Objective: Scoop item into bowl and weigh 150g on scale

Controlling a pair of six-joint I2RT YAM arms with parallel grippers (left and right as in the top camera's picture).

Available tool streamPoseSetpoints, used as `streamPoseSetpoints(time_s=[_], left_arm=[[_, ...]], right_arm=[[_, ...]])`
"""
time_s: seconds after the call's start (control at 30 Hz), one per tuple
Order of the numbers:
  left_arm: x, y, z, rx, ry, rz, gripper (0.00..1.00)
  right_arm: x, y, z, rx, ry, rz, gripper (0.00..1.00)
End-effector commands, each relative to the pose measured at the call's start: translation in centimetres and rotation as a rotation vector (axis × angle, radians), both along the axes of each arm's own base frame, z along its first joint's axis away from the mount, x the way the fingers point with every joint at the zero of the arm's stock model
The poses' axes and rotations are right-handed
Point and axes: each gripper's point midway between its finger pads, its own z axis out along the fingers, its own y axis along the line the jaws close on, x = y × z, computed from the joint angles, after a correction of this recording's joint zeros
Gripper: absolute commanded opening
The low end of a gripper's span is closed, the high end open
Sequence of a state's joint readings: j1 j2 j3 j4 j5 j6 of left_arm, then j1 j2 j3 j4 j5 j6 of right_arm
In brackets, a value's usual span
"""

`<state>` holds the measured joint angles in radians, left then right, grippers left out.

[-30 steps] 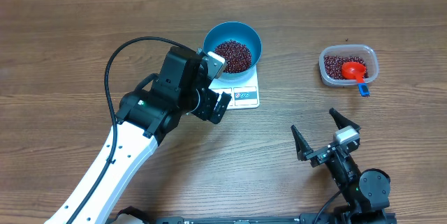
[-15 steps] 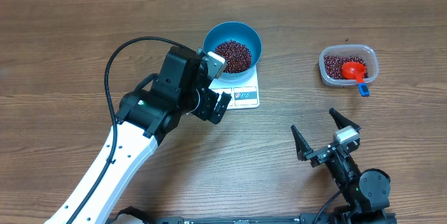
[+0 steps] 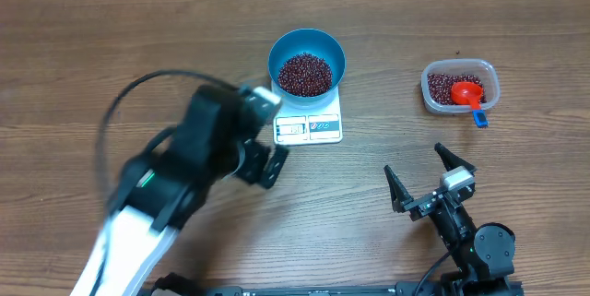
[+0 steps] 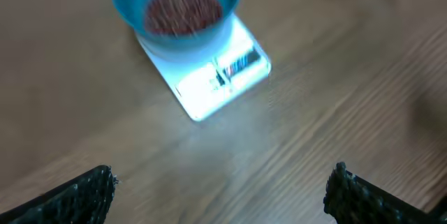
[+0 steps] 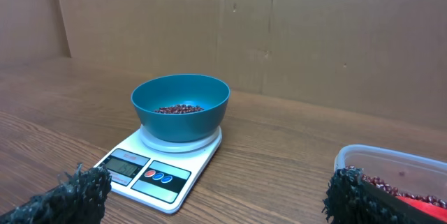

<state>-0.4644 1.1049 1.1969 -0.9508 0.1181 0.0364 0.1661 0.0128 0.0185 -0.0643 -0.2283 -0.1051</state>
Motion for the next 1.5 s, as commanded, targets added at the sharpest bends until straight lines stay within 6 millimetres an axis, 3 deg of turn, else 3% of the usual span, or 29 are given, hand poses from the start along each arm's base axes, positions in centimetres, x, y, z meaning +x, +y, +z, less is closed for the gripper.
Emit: streamPoseSetpoints(time_s=[0.0,0.07,0.13,0.23,0.33,0.47,0.8,0.93,1.47], left_arm=[[-3.5,4.2,6.8,-0.167,-0.188,0.132,1.0],[-6.6,8.3,8.0,-0.302,-0.22,0.358,1.0],[-8.1,9.7,7.5,-0.34,-0.257,0.429,1.0],[-8.9,10.6,4.3,-0.352,-0.306,0.475,1.0],[-7.9,11.2,1.8,-0.433,-0.354,0.544,1.0],[-4.9,10.8,-2.4,-0.567,-0.437,0.536,1.0],[-1.9,10.7,-8.5,-0.713,-0.531,0.543,1.0],[-2.0,10.3,-8.4,-0.607,-0.592,0.46,1.0],[-1.9,10.5,-8.4,-0.599,-0.6,0.471,1.0]], right_arm=[[0.0,-0.1,-0.2,0.004,-0.001,-0.005,1.0],[0.0,-0.1,-0.2,0.004,-0.001,-0.005,1.0],[0.0,-0.1,-0.2,0.004,-0.001,-0.005,1.0],[0.0,-0.1,-0.2,0.004,-0.001,-0.005,1.0],[0.0,-0.1,-0.2,0.004,-0.001,-0.005,1.0],[0.0,-0.1,-0.2,0.004,-0.001,-0.005,1.0],[0.0,-0.1,-0.2,0.004,-0.001,-0.005,1.0],[0.0,-0.1,-0.2,0.005,-0.001,-0.005,1.0],[0.0,-0.1,-0.2,0.004,-0.001,-0.005,1.0]])
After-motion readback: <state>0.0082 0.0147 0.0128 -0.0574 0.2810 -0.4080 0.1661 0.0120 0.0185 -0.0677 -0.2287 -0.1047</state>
